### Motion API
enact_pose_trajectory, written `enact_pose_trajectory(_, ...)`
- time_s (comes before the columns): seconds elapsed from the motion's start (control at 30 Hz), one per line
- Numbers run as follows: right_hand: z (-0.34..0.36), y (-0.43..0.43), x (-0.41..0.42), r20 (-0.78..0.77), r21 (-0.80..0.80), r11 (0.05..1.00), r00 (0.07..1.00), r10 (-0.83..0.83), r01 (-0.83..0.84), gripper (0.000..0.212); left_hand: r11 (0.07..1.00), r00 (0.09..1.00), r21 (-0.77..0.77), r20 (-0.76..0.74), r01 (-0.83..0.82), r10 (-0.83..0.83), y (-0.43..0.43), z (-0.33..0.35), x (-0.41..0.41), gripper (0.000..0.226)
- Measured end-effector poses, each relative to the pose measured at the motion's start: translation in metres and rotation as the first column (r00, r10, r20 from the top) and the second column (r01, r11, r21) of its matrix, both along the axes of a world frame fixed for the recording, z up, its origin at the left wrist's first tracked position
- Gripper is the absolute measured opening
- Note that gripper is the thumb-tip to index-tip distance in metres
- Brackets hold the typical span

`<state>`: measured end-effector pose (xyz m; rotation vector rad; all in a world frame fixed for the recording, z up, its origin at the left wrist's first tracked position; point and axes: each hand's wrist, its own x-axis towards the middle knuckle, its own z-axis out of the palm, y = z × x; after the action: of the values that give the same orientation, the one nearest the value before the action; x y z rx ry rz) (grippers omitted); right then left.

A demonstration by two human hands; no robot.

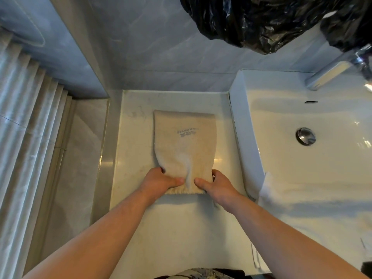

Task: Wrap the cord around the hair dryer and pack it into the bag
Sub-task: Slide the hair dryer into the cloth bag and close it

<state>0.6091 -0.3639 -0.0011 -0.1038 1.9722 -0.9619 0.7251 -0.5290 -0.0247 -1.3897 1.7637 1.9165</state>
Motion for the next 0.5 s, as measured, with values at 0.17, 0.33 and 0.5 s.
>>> enact_pose_trajectory(0.17, -0.016, 0.001, -0.001, -0.031, 0.025, 0.998, 0.998, -0.049, 0.049, 0.031, 0.982, 0.980, -0.009, 0.065, -0.188, 0.188, 0.005, -0.009, 0.005, 0.028)
enact_pose_trajectory(0.33, -0.015, -0.003, -0.009, 0.053, 0.015, 0.996, 0.995, -0.083, 0.083, 0.033, 0.990, 0.991, 0.072, 0.071, -0.118, 0.113, -0.010, -0.008, 0.004, 0.027)
enact_pose_trajectory(0.5, -0.009, -0.009, -0.022, 0.119, -0.026, 0.983, 0.977, -0.179, 0.183, 0.048, 0.954, 0.963, 0.140, -0.018, -0.264, 0.269, -0.020, 0.003, -0.014, 0.034)
